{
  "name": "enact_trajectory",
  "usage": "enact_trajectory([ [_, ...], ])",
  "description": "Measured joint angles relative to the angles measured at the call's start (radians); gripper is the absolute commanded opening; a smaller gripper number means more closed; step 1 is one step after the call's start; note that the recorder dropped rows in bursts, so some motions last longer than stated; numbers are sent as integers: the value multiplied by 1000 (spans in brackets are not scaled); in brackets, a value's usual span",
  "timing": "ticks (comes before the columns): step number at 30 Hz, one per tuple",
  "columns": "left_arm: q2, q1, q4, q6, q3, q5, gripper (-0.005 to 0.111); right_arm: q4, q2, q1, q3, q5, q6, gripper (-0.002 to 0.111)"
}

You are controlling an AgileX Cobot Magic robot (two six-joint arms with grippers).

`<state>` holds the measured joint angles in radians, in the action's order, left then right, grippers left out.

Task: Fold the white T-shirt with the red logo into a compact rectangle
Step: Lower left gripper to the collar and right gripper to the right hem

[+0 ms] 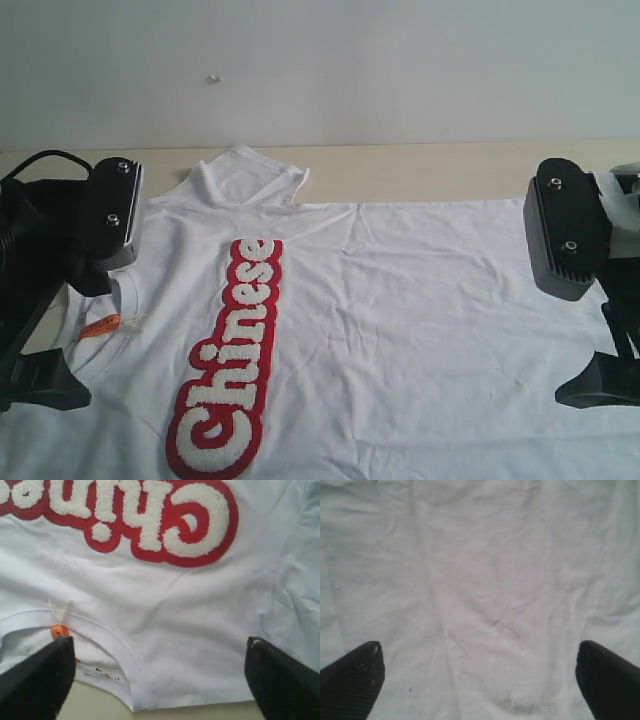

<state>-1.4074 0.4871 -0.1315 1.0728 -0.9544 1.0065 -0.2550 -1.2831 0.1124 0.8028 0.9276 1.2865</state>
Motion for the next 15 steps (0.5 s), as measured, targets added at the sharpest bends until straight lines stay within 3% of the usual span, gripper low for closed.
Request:
enact_trajectory([
  [12,0,0,0,-4,16,-38,105,31,0,0,0,-64,-26,104],
  [15,-5,-45,-15,99,18,-39,105,98,-26,0,0,-60,-34,104],
])
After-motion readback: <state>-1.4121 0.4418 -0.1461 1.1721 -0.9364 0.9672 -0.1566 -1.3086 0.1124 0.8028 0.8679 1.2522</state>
